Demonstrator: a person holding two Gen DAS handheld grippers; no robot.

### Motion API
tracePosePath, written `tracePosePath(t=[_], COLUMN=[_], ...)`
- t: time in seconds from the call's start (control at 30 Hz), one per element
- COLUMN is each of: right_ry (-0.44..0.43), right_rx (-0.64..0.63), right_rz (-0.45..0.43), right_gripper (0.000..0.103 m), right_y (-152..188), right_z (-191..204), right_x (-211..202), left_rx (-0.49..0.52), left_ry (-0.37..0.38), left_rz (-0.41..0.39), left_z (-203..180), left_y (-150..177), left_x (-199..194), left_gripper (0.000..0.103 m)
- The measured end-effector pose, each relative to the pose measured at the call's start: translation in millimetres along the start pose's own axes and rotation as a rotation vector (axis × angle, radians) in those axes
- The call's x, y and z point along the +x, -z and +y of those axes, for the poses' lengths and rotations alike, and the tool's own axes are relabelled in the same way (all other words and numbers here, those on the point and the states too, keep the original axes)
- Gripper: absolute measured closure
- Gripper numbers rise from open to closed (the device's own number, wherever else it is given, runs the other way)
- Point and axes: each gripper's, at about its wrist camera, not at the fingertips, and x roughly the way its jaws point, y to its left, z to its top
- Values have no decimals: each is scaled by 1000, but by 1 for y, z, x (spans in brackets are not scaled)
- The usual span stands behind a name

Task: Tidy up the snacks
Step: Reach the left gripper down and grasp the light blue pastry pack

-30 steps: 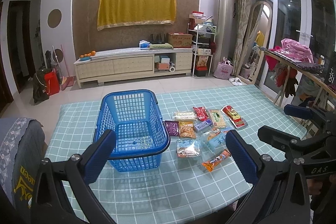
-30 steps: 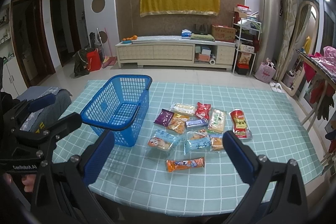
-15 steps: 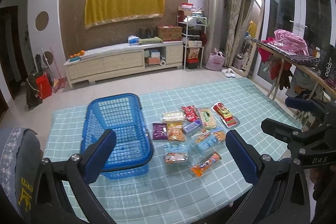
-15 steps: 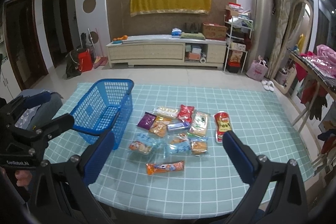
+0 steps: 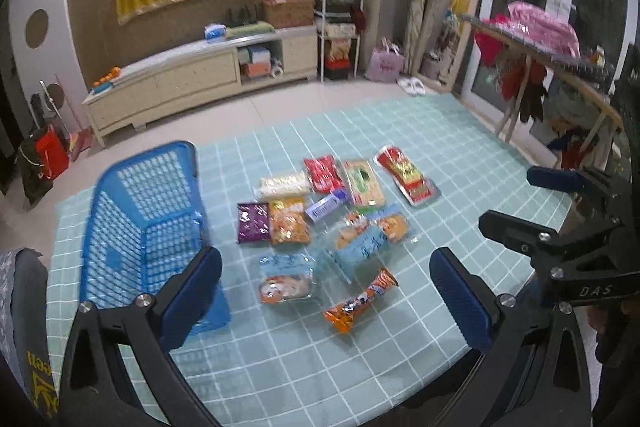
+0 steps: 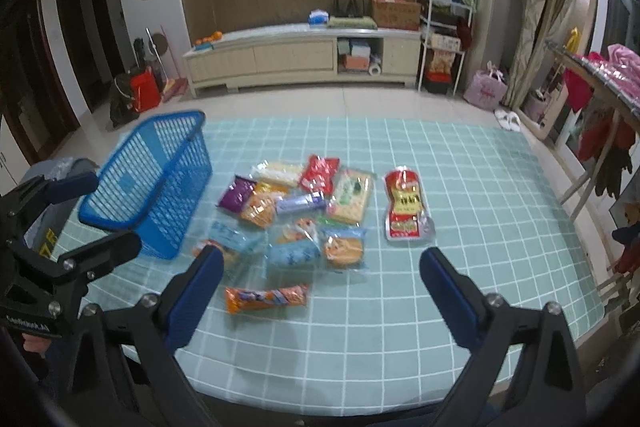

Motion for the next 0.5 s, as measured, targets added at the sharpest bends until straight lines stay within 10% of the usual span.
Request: tracePosePath(t=[0.5], right_ry=[-25], right_rx=[38], right_rz=[140], right_gripper=[17], right_y=[28], right_z=[-28], right_x=[76], left_rx=[45], left_ry=[-33], left_rz=[208], left_z=[-12], left_y=[19], left_x=[101], left_gripper=[30])
